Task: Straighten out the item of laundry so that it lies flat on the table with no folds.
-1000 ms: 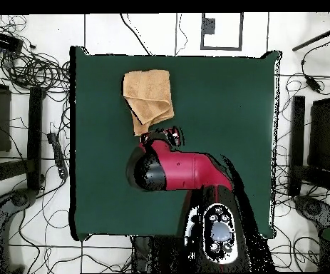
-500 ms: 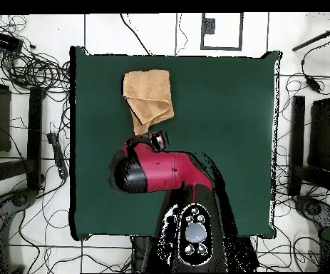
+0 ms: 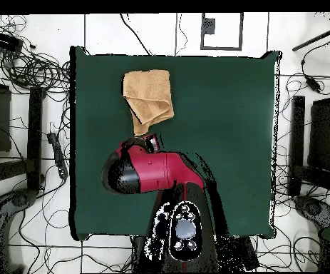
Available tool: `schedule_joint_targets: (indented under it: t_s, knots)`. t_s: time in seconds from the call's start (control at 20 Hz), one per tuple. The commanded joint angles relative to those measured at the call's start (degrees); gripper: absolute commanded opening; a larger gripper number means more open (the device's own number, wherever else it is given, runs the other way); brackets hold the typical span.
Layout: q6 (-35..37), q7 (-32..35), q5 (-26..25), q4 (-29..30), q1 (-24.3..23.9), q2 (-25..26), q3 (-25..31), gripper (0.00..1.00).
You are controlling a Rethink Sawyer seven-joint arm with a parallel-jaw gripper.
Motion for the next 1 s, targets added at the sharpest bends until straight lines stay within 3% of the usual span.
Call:
schedule_joint_targets:
  t_s: [0.05,1.0]
  knots:
    - [1.9,6.8,0.0,2.1,-0.1,6.9,4.4,1.00]
    - [-0.9,8.9,1.2,-3.2,2.8,10.8,3.2,1.00]
